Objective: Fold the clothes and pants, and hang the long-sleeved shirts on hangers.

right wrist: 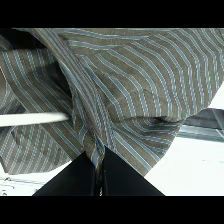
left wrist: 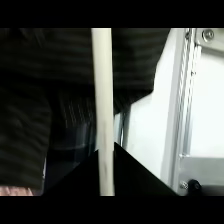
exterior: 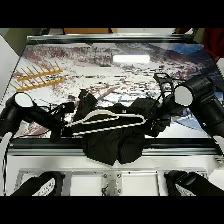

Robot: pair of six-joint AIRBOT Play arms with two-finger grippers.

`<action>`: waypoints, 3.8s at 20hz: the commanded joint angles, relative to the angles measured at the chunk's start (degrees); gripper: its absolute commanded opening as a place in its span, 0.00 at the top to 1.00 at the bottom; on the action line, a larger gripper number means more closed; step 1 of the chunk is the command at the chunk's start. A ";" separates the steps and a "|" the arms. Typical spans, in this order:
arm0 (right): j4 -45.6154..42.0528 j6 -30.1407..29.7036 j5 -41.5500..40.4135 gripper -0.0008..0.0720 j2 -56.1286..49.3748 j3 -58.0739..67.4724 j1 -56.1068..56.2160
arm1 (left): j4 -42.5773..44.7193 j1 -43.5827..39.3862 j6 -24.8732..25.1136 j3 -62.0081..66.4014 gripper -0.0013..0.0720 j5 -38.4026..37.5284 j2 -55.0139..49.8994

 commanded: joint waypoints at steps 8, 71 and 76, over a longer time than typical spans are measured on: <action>-0.04 -3.48 1.25 0.97 -0.02 7.98 -1.33 | -5.99 -6.67 -0.98 9.88 0.97 4.74 -16.48; 61.51 -87.82 3.06 0.11 -3.13 3.39 -43.39 | -12.44 -7.32 0.17 10.54 0.97 9.29 -17.14; 64.61 -104.26 3.10 0.11 -8.85 -7.06 -54.23 | -12.33 -7.32 0.15 10.54 0.97 9.25 -17.14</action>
